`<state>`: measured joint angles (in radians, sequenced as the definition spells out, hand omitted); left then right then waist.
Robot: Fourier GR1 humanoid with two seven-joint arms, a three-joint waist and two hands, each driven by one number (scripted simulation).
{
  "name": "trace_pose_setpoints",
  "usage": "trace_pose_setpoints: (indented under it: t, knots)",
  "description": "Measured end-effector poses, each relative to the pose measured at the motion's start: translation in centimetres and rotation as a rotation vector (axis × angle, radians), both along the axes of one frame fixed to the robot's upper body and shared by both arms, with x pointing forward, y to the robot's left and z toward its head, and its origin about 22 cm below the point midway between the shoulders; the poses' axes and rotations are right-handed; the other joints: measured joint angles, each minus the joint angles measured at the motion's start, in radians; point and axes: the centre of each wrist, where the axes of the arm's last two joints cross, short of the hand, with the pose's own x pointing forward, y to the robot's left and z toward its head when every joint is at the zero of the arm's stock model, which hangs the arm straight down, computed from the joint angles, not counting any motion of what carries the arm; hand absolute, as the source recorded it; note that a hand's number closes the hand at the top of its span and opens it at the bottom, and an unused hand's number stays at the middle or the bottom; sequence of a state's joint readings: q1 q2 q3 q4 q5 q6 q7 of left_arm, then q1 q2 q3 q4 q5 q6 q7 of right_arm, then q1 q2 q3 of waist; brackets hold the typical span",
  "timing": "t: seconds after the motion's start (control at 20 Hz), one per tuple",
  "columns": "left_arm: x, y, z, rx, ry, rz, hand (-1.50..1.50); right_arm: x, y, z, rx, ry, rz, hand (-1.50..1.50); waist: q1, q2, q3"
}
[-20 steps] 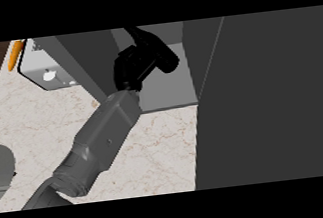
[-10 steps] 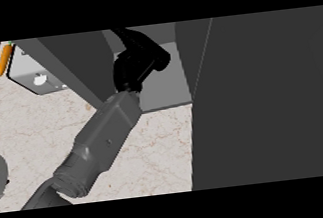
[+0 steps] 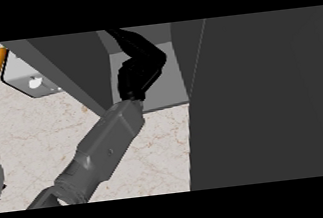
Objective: Pick up the wine, place it into the cabinet and close the cabinet
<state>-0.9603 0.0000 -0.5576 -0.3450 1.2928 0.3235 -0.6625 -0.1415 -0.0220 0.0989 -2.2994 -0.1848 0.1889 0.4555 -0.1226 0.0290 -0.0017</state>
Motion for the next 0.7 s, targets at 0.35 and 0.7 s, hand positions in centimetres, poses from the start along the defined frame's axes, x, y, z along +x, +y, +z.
trace_pose_setpoints:
  t: [0.35,0.7]
  knots:
    - [-0.2,-1.1,0.8,-0.050,-0.007,0.044,-1.50,0.2,0.0,-0.4,0.003,0.000,0.014,-1.50,-0.015,0.002,0.000]
    - [-0.1,-1.4,1.1,-0.077,-0.015,0.103,-1.50,0.3,-0.1,-0.7,0.000,-0.003,0.013,-1.50,-0.017,0.004,0.000]
